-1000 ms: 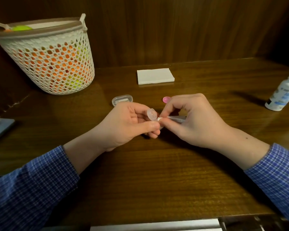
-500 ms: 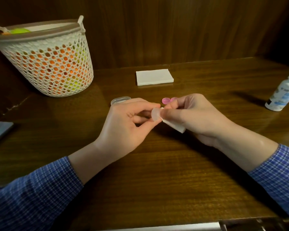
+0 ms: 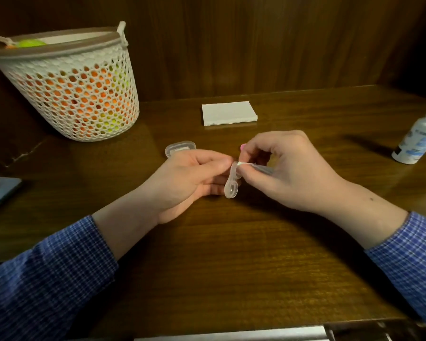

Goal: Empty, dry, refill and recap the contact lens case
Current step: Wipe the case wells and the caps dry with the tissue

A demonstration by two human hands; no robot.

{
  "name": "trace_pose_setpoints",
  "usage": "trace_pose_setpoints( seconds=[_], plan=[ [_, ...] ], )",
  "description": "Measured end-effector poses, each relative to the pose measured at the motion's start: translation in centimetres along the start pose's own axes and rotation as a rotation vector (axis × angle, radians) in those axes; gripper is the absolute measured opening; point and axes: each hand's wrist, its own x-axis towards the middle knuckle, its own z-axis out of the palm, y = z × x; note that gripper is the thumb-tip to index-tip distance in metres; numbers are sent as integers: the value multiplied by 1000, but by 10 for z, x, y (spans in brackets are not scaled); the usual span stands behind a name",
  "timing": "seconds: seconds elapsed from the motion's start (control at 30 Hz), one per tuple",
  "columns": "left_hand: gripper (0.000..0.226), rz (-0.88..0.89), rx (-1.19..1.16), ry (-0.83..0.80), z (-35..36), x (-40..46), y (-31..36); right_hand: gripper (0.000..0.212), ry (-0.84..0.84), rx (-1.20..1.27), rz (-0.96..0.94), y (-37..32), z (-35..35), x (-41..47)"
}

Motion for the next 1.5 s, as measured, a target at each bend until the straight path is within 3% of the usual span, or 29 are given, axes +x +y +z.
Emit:
trace_pose_setpoints(
  seconds=[0.13,0.27,0.53,0.7,0.8,0.87,0.97,1.1,1.27,1.4,1.5],
  plan=[
    [29,42,-64,-52,-4,0,-4,6,22,17,11,-3,2,-1],
    [27,187,-13,10,-5,1,-9,16,64,94,242,-4,9,1],
    [29,462,132,155,2,0,-15,13,53,685,716,-10,15,9],
    [30,487,232,199,6,-1,-15,57,-19,950,961,-9,15,8],
    [33,405,166,205,8,0,-10,39,-20,879,885,-9,9,9],
    [39,273,4,171,5,2,-6,20,-47,778,785,-8,3,10],
    [44,135,-203,84,0,4,-5,9,8,679,686,-7,-4,8],
    [46,104,-244,-8,-2,5,-7,6,102,540,524,-7,-1,7],
    [42,86,-251,-36,-4,5,-9,7,102,475,360,-7,3,3],
    [34,61,-240,-19,-3,5,-9,6,88,418,346,-6,5,2],
    [41,48,-228,-3,-1,5,-9,10,92,412,390,-5,7,3]
  ],
)
